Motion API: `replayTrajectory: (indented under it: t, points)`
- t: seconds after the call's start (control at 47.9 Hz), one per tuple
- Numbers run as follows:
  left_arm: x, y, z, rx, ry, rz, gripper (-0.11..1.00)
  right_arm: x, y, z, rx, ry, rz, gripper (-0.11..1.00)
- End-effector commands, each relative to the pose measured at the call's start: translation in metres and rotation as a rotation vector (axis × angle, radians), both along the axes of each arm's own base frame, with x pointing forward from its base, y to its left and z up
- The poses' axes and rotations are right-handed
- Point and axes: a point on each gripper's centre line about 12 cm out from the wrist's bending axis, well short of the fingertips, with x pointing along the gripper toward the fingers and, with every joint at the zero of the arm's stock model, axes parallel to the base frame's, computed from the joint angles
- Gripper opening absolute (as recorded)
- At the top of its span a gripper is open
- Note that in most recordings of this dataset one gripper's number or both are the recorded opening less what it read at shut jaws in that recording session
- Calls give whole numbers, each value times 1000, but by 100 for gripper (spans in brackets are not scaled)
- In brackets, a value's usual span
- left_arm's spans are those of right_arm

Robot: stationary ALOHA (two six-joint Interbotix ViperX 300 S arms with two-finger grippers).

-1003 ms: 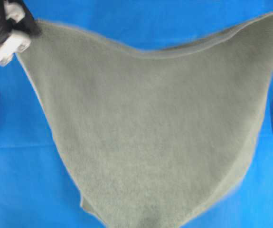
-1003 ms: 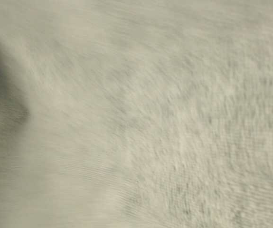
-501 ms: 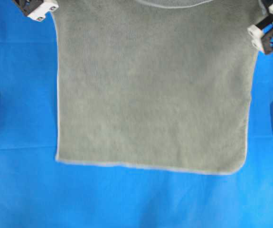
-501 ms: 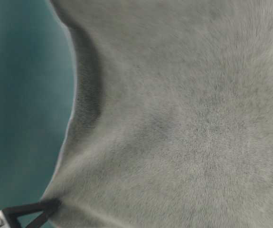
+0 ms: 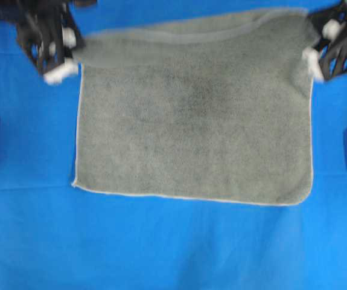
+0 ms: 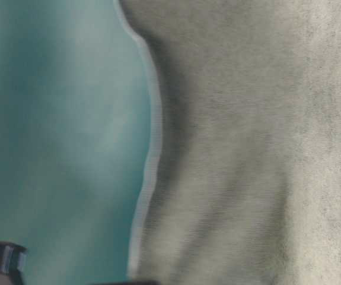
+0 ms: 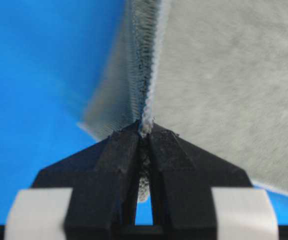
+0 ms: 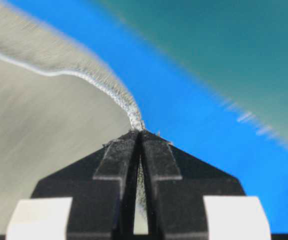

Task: Fold a large towel.
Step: 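Lay the spread towel flat on the table and open both grippers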

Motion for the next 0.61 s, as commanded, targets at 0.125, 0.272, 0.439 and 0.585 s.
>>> replayTrajectory:
  t: [0.125, 0.272, 0.439, 0.585]
  points:
    - [8, -58, -46, -37, -75, -98, 1, 9, 53, -50, 233, 77, 142, 2]
    - [8, -82, -77, -83, -74, -108, 1, 15, 86, -83, 362, 159, 209, 2]
    - [4, -115, -112, -156, 9, -99, 1, 23, 130, -104, 464, 193, 327, 2]
    - [3, -150, -116, -203, 22, -124, 1, 25, 170, -110, 537, 189, 441, 2]
